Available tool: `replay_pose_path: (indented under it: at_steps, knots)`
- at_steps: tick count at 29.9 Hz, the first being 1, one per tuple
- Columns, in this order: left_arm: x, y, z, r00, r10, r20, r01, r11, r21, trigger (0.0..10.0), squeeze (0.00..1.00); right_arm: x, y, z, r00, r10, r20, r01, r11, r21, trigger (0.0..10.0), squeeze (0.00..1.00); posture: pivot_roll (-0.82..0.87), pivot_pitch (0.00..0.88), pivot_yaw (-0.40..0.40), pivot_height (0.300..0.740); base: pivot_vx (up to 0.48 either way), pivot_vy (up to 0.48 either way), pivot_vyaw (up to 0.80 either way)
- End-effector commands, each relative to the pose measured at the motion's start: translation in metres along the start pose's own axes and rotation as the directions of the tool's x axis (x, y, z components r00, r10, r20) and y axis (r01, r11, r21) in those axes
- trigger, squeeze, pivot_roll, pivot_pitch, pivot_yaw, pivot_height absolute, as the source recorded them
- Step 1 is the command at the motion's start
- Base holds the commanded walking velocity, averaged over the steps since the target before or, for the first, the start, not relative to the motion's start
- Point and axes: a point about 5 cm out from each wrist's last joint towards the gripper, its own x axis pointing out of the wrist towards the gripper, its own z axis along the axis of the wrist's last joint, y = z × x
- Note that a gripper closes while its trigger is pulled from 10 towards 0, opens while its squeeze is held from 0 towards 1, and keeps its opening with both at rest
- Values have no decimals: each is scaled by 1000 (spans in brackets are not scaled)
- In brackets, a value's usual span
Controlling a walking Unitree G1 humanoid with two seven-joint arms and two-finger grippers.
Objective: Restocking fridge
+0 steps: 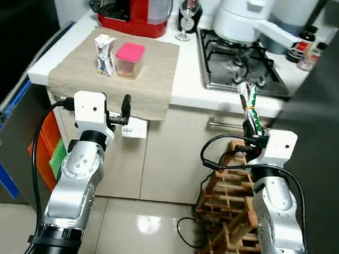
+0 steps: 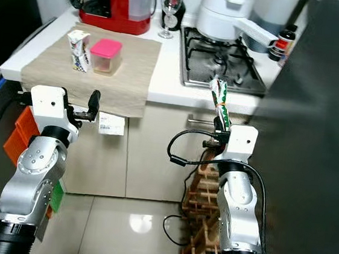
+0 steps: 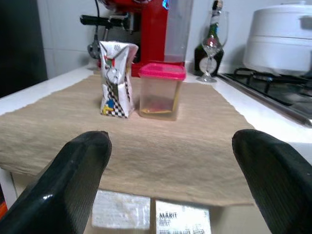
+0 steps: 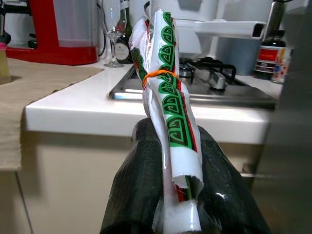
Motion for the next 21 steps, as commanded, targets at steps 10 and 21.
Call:
replay_pose_path:
  at_steps: [10,21]
  knots:
    - [1,-1,2,1000,-4,7,4,1000,18,10000,0,3,2,1,1000,11,-1,-11,1000,13,0,0,-41,0,-44,740,-230,0,0]
    - [0,-2,2,1000,-7,7,7,1000,24,10000,0,1,3,-2,1000,15,-10,-15,1000,10,0,0,-41,0,-48,740,-343,0,0]
